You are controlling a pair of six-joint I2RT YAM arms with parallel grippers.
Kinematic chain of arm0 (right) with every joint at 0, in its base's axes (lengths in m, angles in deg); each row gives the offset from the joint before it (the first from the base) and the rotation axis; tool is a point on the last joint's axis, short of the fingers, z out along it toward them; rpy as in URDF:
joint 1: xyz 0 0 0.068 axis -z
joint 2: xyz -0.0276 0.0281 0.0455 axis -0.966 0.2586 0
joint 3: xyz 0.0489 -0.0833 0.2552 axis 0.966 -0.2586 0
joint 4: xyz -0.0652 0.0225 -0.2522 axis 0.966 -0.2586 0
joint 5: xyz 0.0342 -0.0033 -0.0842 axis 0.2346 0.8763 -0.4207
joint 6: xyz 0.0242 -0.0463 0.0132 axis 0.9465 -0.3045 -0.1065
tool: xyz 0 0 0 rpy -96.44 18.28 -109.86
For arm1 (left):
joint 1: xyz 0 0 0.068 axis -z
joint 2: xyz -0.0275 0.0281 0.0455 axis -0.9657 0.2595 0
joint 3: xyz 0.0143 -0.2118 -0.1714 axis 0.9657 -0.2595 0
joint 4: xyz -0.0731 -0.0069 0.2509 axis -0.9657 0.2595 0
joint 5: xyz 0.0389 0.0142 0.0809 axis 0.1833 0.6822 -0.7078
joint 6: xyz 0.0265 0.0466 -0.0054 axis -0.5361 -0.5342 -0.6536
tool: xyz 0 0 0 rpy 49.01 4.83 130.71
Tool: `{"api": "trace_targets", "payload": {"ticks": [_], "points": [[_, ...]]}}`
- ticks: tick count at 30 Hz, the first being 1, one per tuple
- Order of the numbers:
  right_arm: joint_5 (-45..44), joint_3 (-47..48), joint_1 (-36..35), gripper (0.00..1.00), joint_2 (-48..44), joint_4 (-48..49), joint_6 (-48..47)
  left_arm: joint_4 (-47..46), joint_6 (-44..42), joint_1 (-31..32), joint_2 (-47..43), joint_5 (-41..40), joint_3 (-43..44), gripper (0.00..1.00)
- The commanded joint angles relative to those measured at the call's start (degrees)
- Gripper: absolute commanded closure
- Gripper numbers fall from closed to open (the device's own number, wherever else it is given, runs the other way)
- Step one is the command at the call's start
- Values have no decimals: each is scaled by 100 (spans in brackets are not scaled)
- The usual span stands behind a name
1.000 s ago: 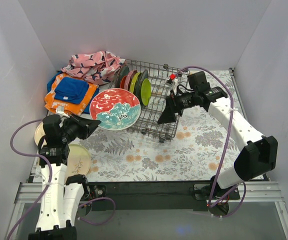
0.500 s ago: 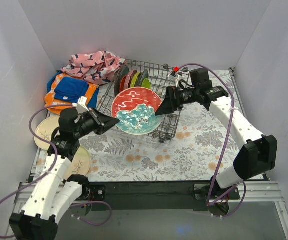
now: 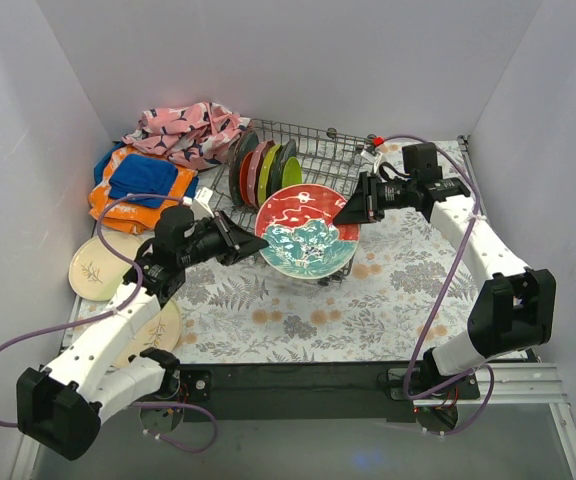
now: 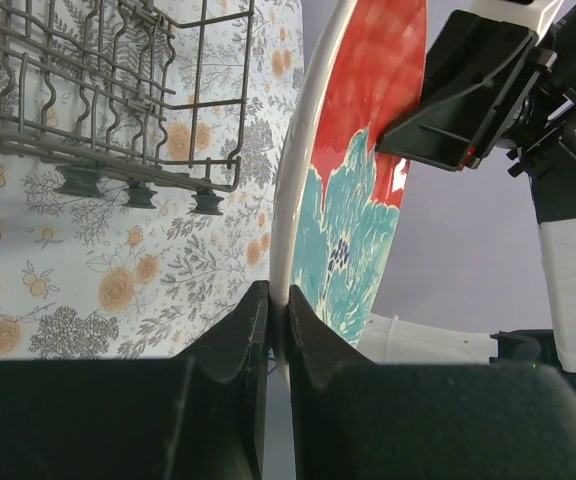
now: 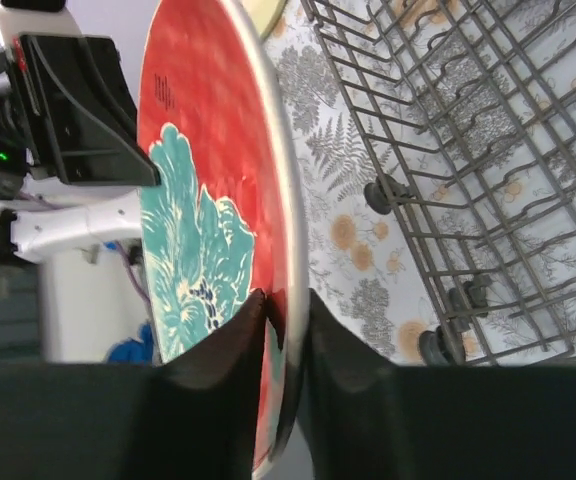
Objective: Load the plates into the dish rack
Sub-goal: Pass the plate from the left arm to the right, then pass the plate from the right arm to the left
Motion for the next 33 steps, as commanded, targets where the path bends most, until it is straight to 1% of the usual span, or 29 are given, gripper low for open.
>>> {"api": "trace_targets", "payload": {"ticks": [1, 3, 4, 6, 7, 9, 11, 14, 16, 20, 23, 26, 33], "points": [[588, -93, 77, 91, -270, 383, 60, -1078, 187, 60, -23, 145, 367, 100], [659, -164, 94, 99, -278, 497, 68, -1235, 240, 69, 91, 233, 341, 100], [772, -190, 94, 99, -305, 550, 86, -1298, 258, 86, 135, 320, 323, 92], [939, -252, 155, 99, -340, 699, 103, -1307, 320, 95, 223, 339, 323, 79], [1010, -269, 182, 99, -357, 752, 104, -1324, 328, 113, 241, 339, 314, 63], [1142, -296, 278, 99, -393, 849, 112, -1333, 285, 130, 294, 330, 314, 50], [1204, -322, 323, 99, -419, 893, 86, -1333, 267, 174, 320, 295, 323, 47], [1230, -401, 384, 99, -489, 1033, 130, -1202, 215, 271, 495, 164, 428, 47], [1301, -471, 402, 99, -516, 1174, 209, -720, -5, 411, 689, -4, 639, 47], [1415, -524, 437, 99, -542, 1332, 279, -280, -207, 587, 1049, -311, 999, 47], [1477, -542, 489, 99, -586, 1464, 315, 90, -392, 649, 1164, -469, 1114, 47], [1485, -595, 542, 99, -630, 1614, 420, 213, -489, 675, 1173, -540, 1132, 48], [1494, -762, 534, 99, -621, 1851, 569, 135, -585, 815, 1269, -277, 1202, 49]]}}
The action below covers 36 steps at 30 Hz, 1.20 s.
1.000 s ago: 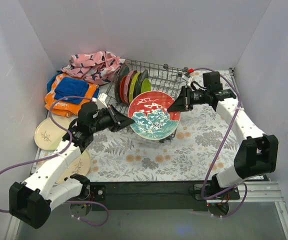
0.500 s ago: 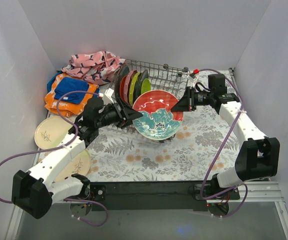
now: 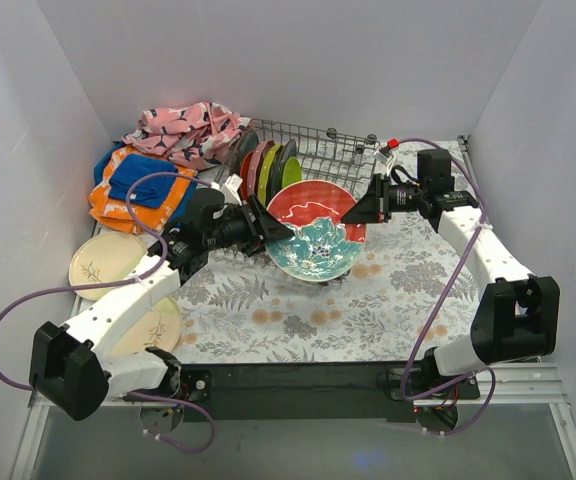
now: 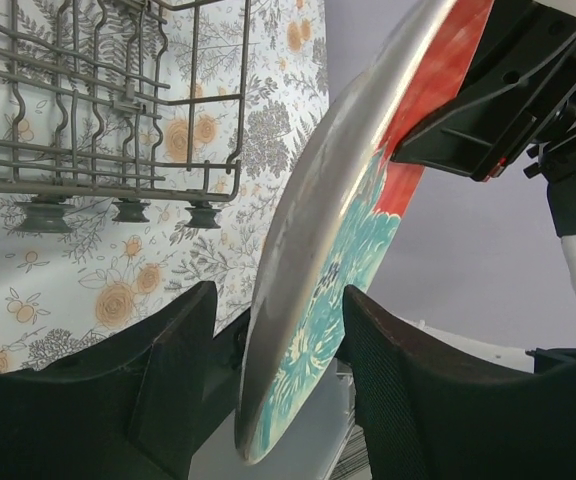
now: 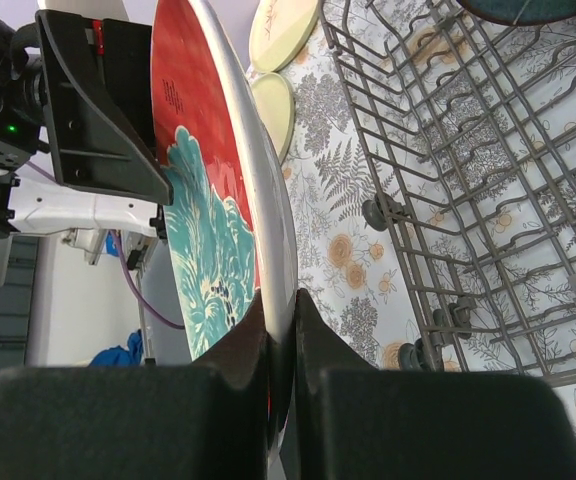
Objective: Load the plates into the dish rack
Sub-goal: Pass the plate from the right arm to the left, then insert the plate into the dish rack
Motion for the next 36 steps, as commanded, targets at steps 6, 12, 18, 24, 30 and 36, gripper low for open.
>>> {"api": "trace_targets", "payload": {"ticks": [6, 12, 18, 24, 30, 36], "points": [[871, -78, 31, 99, -331, 724, 469, -165, -166, 189, 96, 216, 249, 68], [889, -192, 49, 99, -330, 741, 355, -236, -139, 189, -70, 146, 161, 100], [968, -298, 119, 61, -322, 715, 4, -219, -87, 189, -422, -231, 38, 100], [714, -193, 408, 17, -489, 417, -663, 114, -209, 189, -668, -794, 231, 100], [-22, 246, 743, 14, -418, -777, -2052, 405, -490, 189, -642, -1479, 696, 100], [-1104, 344, 927, 13, -664, -1342, -3150, 625, -1131, 189, 200, -1981, 1917, 100]]}}
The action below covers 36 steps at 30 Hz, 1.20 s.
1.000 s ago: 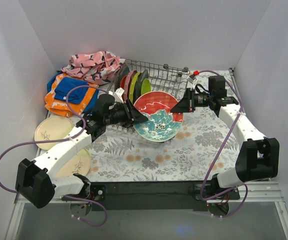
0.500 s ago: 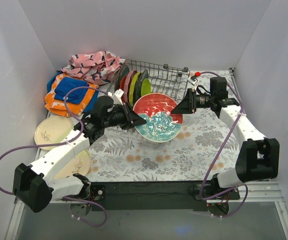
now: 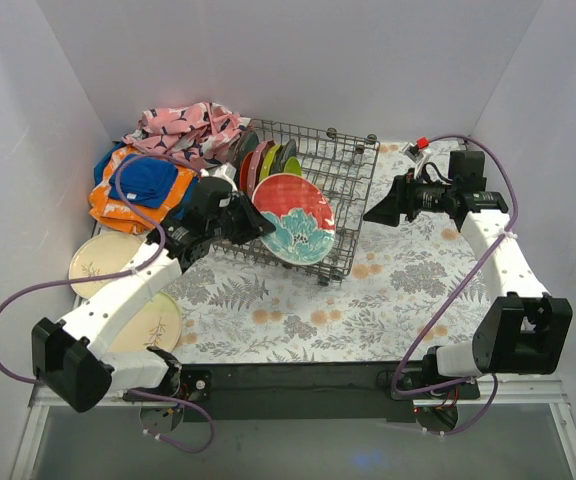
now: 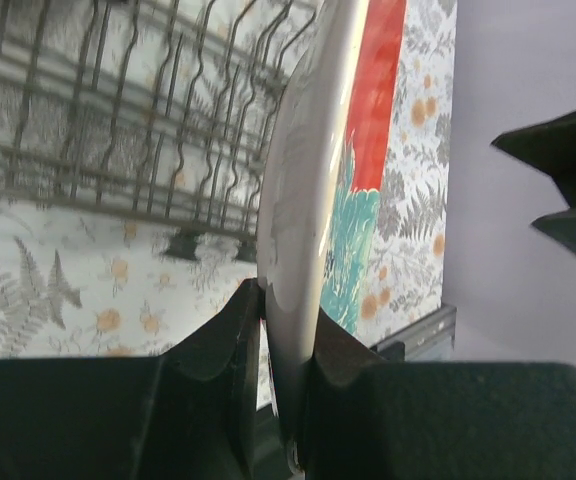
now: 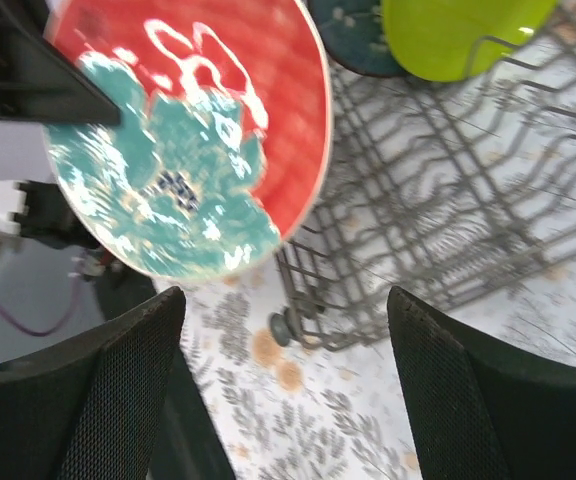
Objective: Load the plates into the dish rack
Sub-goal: Insert the plate into the dish rack
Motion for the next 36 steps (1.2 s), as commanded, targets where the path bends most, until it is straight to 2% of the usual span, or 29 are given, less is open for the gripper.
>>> {"api": "trace_targets", "payload": {"ticks": [1, 8, 11, 15, 24, 29, 36], "points": [[-861, 217, 82, 13, -347, -570, -1082, -831, -622, -6, 487, -305, 1417, 100], [-993, 121, 380, 13, -488, -570, -1197, -418, -1562, 21, 1701, -410, 3114, 100], [-1037, 33, 433, 13, -506, -570, -1232, -155, -2117, 82, 2167, -665, 3835, 100], [-1090, 6, 468, 13, -515, -570, -1285, -31, -2864, 240, 2782, -1428, 4713, 100], [-1134, -90, 530, 13, -497, -570, -1355, -13, -4191, 645, 3662, -2659, 5479, 100], [-1151, -196, 547, 13, -497, -570, -1373, -13, -4500, 742, 4057, -3239, 5840, 100], [-1152, -275, 565, 13, -471, -561, -1390, -66, -4729, 777, 4304, -3661, 5972, 100]]}}
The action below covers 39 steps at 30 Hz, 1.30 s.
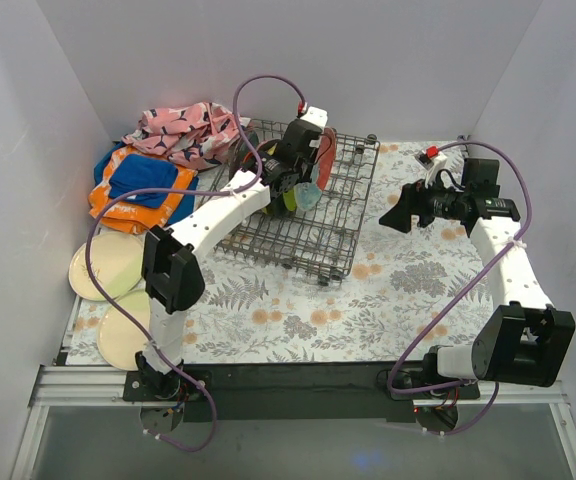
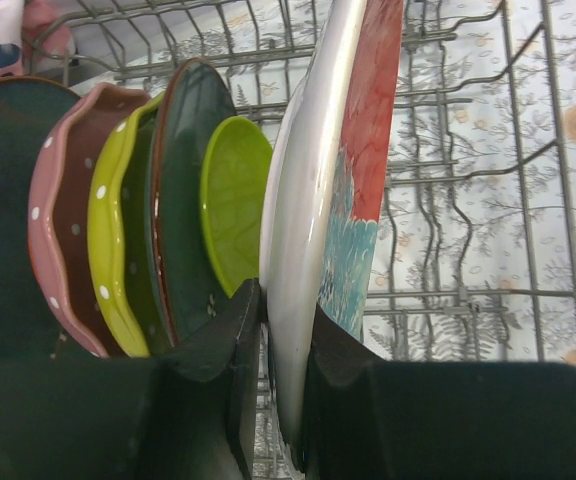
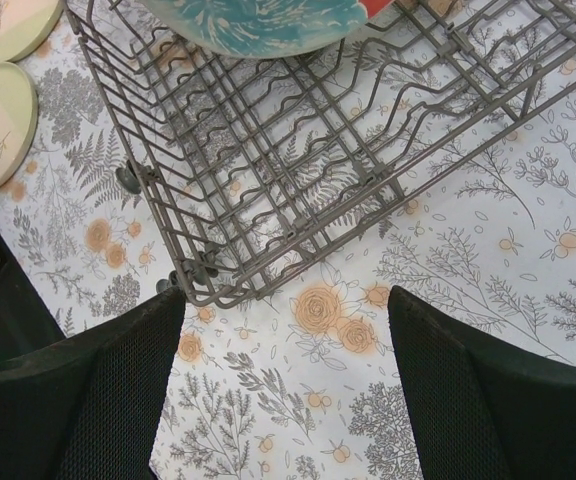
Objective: Load the plates into the dish rack
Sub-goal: Insert the plate into the dish rack
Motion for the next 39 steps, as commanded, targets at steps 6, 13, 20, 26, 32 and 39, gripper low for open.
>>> {"api": "trace_targets", "payload": {"ticks": [6, 13, 20, 26, 32, 39], "points": [[40, -138, 54, 13, -99, 13, -83, -969, -439, 34, -230, -1006, 517, 100], [22, -182, 62, 13, -108, 5, -92, -1040, -492, 42, -55, -1076, 473, 100], [13, -226, 71, 13, -108, 5, -101, -1127, -475, 69, 60, -1191, 332, 100], [31, -261, 89, 13, -134, 5, -109, -1189, -483, 69, 165, -1305, 288, 100], [57, -287, 89, 13, -126, 5, -109, -1189, -431, 69, 253, -1270, 130, 100], [66, -313, 89, 13, -134, 5, -118, -1049, -71, 69, 288, -892, -125, 100]]}}
